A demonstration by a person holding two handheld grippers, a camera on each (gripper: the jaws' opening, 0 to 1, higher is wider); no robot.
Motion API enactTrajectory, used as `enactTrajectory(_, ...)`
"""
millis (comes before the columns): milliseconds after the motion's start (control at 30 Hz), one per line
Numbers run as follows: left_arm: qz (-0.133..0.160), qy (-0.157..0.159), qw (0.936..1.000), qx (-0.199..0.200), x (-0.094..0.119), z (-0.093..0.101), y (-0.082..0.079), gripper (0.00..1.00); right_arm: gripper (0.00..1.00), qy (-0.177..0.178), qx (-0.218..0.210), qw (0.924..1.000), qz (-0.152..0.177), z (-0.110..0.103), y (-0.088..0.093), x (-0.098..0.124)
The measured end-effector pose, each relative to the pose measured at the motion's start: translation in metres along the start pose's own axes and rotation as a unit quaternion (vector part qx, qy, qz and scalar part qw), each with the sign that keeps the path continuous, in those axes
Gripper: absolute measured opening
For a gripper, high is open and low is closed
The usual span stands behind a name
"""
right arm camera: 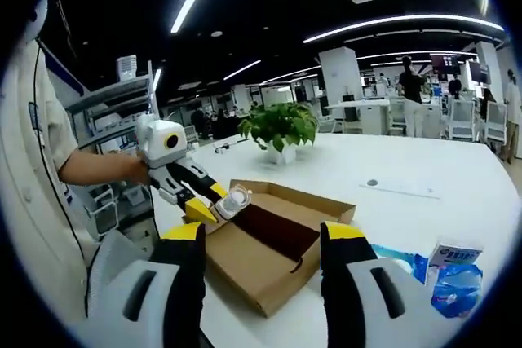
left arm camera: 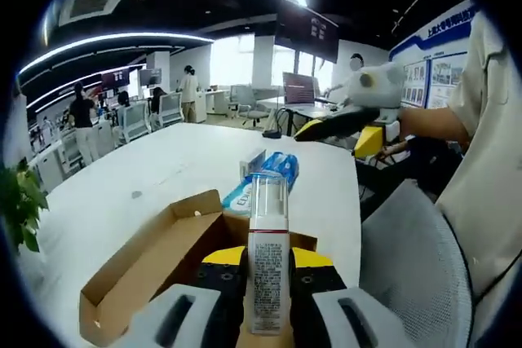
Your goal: Operate the shoe box by opening the lid, removing the specified soft item, and placing it in the target area until the item is outside and the box remains undamaged.
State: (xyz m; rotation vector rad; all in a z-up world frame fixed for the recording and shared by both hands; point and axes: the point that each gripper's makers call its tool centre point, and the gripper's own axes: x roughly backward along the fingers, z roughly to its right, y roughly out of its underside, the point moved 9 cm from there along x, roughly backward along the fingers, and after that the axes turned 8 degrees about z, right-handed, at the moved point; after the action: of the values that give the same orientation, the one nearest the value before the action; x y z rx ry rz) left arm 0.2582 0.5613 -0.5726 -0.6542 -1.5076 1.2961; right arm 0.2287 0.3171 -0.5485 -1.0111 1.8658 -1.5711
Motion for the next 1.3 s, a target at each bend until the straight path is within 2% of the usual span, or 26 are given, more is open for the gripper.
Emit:
enactTrajectory(433,0.038,0.026,0.9987,0.023,-0.007,0.023,-0.002,0.19,0.39,-0.052,-0.015,0.9985,-0.007,-0.019,0.005,-0.026)
enactTrajectory(700,0.059,0.042,0.9968,0.033,-0.010,0.031,-0.005,0.19,0.35,-0.068,-0.020,0.9974,-0.014,-0.025,0.009,-0.035)
enactTrajectory(900,0.058,0.059,0.9961,0.032,-0.012,0.039,-0.003,0.19,0.29,-0.082,-0.022,0.9960,-0.027,-0.030,0.014,-0.038)
enactTrajectory(1200,0.055,0.071,0.9953,0.034,-0.015,0.042,0.002,0.19,0.25,-0.085,-0.040,0.9950,-0.033,-0.035,0.018,-0.040)
enactTrajectory(1300,0.048,0.071,0.9961,0.020,-0.016,0.043,0.004,0.19,0.24,-0.085,-0.045,0.9946,-0.039,-0.035,0.020,-0.040)
